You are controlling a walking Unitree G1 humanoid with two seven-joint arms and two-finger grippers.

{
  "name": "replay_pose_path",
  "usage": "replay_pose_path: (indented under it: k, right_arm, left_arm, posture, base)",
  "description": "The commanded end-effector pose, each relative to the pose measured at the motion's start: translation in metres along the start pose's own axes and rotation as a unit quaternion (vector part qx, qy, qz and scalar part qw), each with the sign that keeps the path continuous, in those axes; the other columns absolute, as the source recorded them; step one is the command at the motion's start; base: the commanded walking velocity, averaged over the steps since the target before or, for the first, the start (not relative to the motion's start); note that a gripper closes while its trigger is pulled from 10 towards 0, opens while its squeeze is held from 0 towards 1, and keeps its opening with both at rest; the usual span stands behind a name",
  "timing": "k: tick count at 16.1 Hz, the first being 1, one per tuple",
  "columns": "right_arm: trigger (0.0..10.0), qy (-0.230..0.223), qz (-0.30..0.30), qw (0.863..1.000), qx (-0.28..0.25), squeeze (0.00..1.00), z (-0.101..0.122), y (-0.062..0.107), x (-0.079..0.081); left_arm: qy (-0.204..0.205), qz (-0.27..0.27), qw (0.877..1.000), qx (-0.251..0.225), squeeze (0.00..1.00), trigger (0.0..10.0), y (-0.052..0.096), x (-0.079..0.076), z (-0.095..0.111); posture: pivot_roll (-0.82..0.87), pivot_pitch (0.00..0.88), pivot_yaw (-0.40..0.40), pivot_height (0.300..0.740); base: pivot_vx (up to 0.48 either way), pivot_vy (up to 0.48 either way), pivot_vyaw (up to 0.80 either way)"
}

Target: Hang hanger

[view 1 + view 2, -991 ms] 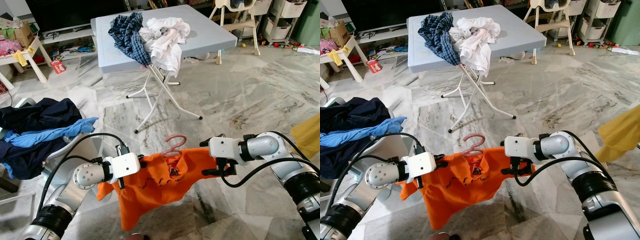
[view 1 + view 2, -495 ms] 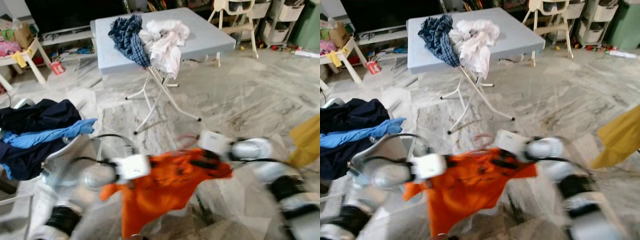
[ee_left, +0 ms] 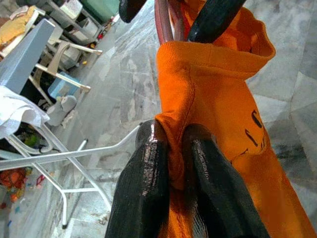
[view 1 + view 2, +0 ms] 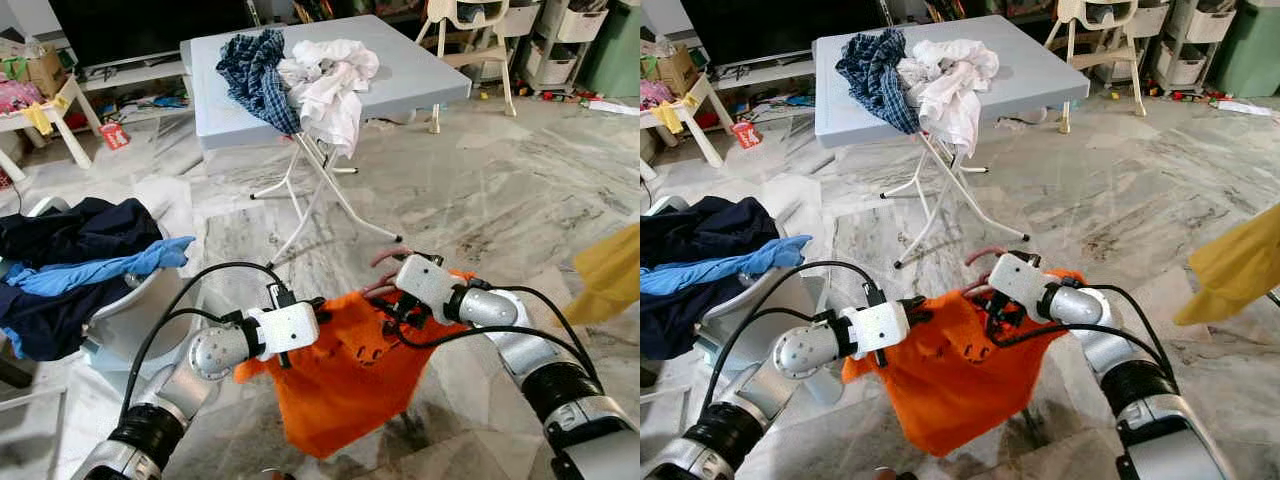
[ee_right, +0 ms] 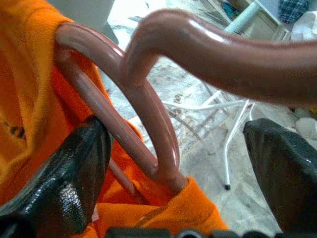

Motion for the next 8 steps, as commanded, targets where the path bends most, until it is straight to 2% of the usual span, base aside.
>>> replay_pose_path:
  k: [1, 2, 3, 5, 6, 8]
  right_arm:
    - [10.0, 0.011, 0.021, 0.999, -0.03, 0.0, 0.011, 0.005, -0.006]
    - [10.0, 0.017, 0.066, 0.997, -0.042, 0.0, 0.013, 0.012, 0.0]
    - [10.0, 0.05, 0.105, 0.993, -0.033, 0.0, 0.01, 0.017, 0.005]
    - [10.0, 0.081, 0.138, 0.987, -0.017, 0.0, 0.005, 0.023, 0.008]
    - [10.0, 0.107, 0.136, 0.985, 0.001, 0.0, 0.001, 0.025, 0.0]
    - [10.0, 0.113, 0.121, 0.986, 0.011, 0.0, 0.0, 0.026, -0.012]
  left_arm:
    - [-0.017, -0.013, 1.0, 0.017, 0.0, 0.0, 0.004, -0.001, -0.009]
    - [-0.019, -0.006, 0.999, 0.029, 0.0, 0.0, 0.008, 0.006, -0.016]
    - [-0.021, 0.0, 0.999, 0.037, 0.0, 0.0, 0.011, 0.012, -0.02]
    - [-0.02, 0.004, 0.999, 0.043, 0.0, 0.0, 0.013, 0.017, -0.024]
    - [-0.011, 0.01, 0.999, 0.046, 0.0, 0.0, 0.015, 0.018, -0.027]
    - [-0.008, 0.01, 0.999, 0.043, 0.0, 0.0, 0.014, 0.015, -0.028]
  posture:
    - [-0.07, 0.0, 0.078, 0.74]
    - [-0.07, 0.0, 0.079, 0.74]
    - [-0.07, 0.0, 0.08, 0.74]
    - [-0.07, 0.0, 0.08, 0.74]
    - [-0.07, 0.0, 0.078, 0.74]
    - [-0.07, 0.0, 0.074, 0.74]
  base:
    - [0.0, 0.0, 0.0]
    - [0.0, 0.0, 0.0]
    - [0.0, 0.0, 0.0]
    - [0.0, 0.0, 0.0]
    - [0.0, 0.0, 0.0]
    - [0.0, 0.0, 0.0]
Point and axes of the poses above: a point about 5 cm out from each wrist's last joint towards the gripper, its own y axis pointing back from the gripper into the wrist, its own z axis along the axis of the wrist's last joint, x = y × z, the point moved 5 cm from there along -y, pointing out of the wrist towards the gripper, and after that the axes turned 7 degrees about y, right-handed, at the moved point
